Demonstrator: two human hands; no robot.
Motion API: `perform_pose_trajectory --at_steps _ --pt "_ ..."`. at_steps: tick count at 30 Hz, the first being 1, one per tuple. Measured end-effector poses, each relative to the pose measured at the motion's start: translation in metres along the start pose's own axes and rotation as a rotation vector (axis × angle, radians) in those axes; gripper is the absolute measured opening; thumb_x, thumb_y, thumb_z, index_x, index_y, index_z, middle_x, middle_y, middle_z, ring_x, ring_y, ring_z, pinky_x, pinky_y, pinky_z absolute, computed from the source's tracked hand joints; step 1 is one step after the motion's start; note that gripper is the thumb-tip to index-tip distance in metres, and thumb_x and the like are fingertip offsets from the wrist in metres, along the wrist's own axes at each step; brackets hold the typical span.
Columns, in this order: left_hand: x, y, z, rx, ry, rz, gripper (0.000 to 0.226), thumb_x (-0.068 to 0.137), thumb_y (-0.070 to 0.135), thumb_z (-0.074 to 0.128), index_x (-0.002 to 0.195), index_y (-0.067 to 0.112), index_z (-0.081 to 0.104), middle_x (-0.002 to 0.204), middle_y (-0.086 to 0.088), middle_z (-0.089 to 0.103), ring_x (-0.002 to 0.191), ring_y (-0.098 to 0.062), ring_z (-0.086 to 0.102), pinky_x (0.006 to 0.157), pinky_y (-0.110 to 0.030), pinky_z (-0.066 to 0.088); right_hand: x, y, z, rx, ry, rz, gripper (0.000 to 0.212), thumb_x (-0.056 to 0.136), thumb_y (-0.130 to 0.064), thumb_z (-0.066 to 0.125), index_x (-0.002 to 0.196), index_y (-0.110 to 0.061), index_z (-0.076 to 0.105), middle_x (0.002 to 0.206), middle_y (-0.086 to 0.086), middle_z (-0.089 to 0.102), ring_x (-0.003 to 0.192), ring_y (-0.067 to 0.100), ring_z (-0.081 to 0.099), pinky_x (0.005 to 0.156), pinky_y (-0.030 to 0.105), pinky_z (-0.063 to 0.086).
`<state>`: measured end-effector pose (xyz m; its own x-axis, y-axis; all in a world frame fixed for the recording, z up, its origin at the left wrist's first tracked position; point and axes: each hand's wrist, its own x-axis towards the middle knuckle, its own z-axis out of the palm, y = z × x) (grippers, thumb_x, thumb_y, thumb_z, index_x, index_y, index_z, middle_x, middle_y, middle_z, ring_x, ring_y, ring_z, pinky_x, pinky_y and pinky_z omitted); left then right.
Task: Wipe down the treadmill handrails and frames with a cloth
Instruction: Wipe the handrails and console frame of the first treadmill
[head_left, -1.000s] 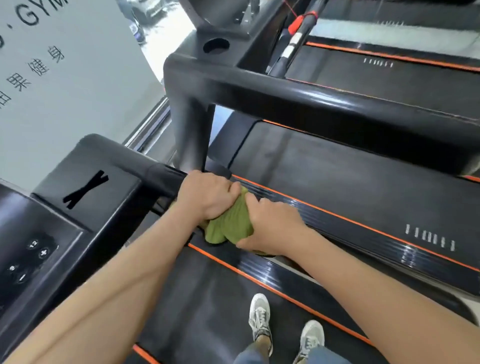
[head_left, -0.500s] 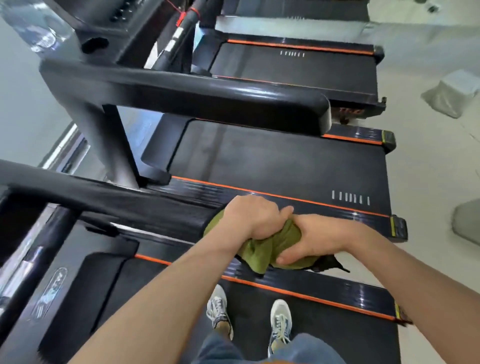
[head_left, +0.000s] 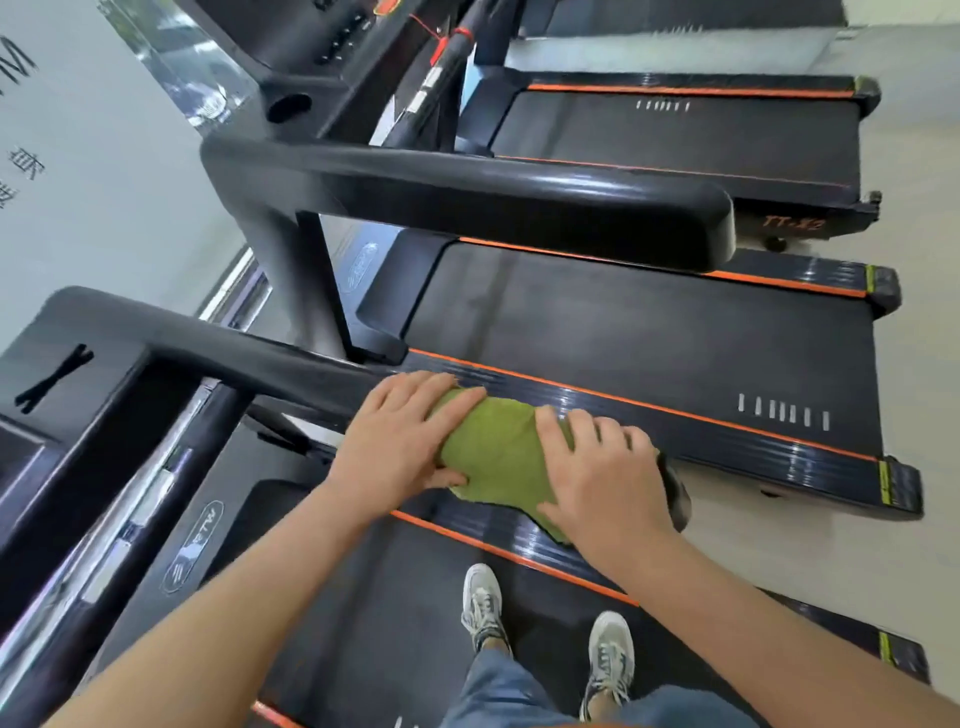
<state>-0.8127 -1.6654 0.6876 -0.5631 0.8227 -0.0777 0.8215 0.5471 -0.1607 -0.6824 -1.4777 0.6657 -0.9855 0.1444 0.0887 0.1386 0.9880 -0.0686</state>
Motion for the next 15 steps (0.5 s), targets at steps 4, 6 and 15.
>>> perform_pose_trajectory --at_steps 4,6,15 --pt "0.002 -0.019 -0.006 -0.008 -0.038 -0.097 0.108 0.041 0.075 0.078 0.133 0.025 0.054 0.12 -0.001 0.06 0.11 -0.029 0.055 0.099 -0.041 0.036 0.023 -0.013 -0.006 0.011 -0.053 -0.072 0.102 0.042 -0.066 0.084 0.126 -0.013 0.057 0.087 0.008 0.061 0.069 0.027 0.06 0.063 0.037 0.046" --pt "0.006 0.005 -0.007 -0.028 -0.021 -0.164 0.109 0.034 0.073 0.08 0.128 0.022 0.057 0.118 -0.002 0.061 0.112 -0.03 0.054 0.102 -0.045 0.037 0.017 0.006 -0.017 0.098 -0.099 -0.1 0.107 0.047 -0.072 0.08 0.131 -0.011 0.055 0.089 0.007 0.061 0.072 0.029 0.063 0.062 0.038 0.049" --pt "0.0 0.053 0.021 -0.02 0.212 -0.042 0.102 0.055 0.063 0.078 0.142 0.025 0.04 0.142 -0.003 0.049 0.133 -0.027 0.041 0.114 -0.043 0.023 0.02 0.014 -0.039 -0.065 -0.436 -0.029 0.114 0.068 -0.082 0.056 0.15 -0.022 0.005 0.138 0.0 0.044 0.119 0.023 0.054 0.09 0.041 0.042"
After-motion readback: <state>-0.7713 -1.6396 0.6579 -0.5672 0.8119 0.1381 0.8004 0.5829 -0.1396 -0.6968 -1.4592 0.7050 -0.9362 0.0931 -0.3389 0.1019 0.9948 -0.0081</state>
